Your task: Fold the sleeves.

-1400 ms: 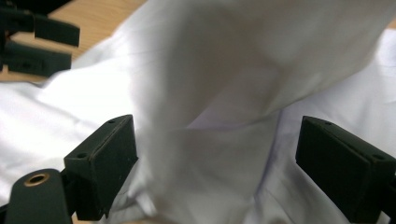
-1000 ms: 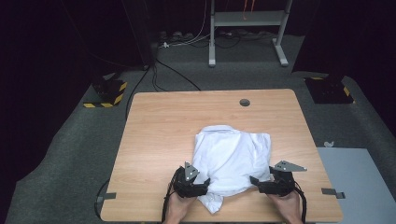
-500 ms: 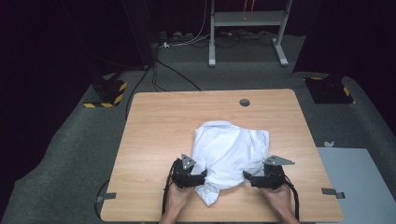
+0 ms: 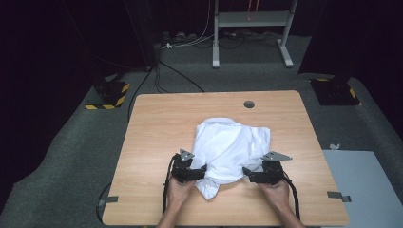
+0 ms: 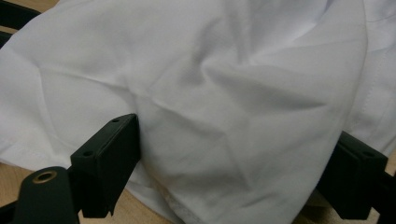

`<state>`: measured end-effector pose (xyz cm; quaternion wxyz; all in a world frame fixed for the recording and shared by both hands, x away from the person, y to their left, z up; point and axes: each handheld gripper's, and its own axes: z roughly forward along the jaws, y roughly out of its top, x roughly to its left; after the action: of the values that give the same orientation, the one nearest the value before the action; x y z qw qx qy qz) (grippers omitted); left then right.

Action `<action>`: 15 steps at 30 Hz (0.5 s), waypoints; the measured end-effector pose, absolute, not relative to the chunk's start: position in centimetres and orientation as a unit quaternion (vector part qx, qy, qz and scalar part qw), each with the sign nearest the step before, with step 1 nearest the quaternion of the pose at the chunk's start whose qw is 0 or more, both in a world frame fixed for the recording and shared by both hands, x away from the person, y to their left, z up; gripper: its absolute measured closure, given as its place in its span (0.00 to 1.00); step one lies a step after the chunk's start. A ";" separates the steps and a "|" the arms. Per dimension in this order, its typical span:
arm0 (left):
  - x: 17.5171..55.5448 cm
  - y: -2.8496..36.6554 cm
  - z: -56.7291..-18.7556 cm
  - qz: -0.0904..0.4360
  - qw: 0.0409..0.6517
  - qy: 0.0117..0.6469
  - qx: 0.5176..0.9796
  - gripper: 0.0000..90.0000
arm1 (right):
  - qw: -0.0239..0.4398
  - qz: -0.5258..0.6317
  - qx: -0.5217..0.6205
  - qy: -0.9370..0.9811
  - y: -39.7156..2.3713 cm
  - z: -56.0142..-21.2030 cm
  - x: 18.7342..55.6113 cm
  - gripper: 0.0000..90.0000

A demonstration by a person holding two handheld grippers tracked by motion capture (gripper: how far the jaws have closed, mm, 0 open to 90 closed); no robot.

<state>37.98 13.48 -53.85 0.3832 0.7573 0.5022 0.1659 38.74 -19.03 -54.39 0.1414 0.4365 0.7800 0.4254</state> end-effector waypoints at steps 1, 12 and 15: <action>38.1 13.6 -53.9 0.163 0.385 0.505 0.755 0.25 | 0.141 0.426 0.437 0.780 -19.0 -54.4 38.8 0.17; 38.2 14.0 -53.9 0.162 0.405 0.511 0.740 0.25 | 0.152 0.424 0.436 0.779 -18.9 -54.0 39.2 0.17; 37.9 14.2 -53.5 0.164 0.410 0.508 0.739 0.25 | 0.156 0.435 0.432 0.774 -19.3 -53.4 38.8 0.17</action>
<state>37.90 14.15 -53.46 0.4102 0.7394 0.5079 0.1645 38.83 -19.30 -53.45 0.1562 0.4324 0.7742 0.4350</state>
